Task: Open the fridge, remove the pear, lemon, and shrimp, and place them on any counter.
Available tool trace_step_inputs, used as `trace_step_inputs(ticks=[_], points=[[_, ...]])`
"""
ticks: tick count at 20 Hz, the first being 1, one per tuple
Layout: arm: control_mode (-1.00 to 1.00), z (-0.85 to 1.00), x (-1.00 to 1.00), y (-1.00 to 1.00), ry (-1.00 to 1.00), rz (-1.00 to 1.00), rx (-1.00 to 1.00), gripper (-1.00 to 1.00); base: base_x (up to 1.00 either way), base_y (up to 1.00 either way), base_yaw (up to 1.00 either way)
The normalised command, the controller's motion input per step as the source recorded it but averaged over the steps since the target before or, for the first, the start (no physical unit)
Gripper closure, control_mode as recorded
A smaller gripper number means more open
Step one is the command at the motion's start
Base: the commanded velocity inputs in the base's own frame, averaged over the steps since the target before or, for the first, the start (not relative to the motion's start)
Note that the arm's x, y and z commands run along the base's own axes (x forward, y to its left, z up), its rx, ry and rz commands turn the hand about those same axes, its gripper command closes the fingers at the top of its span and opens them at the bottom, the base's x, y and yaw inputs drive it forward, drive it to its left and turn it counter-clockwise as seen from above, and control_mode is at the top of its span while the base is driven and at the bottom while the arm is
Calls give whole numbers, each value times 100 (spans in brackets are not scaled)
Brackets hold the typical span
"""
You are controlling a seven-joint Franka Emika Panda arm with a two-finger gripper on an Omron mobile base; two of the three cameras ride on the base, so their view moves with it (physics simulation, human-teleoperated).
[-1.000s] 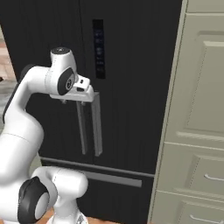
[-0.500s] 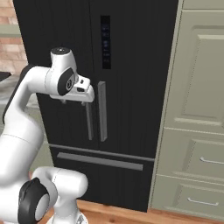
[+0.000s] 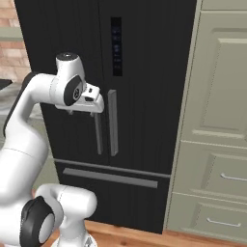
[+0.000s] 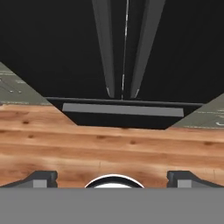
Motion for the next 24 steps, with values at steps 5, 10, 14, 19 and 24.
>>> trace_step_inputs(ticks=[5, 10, 14, 19, 24], points=[[-100, -20, 1, -18, -15, 0, 0, -100, 1, -2, 0], [-100, -55, 10, -38, -45, 0, 1, -100, 0, 0, 0], [-100, -46, 46, -28, -26, -3, 5, -100, 0, 0, 0], [-100, -5, 65, -19, -6, -7, 10, -100, 0, 0, 0], [-100, 0, 69, -14, 0, -5, 9, -100, 0, 0, 0]])
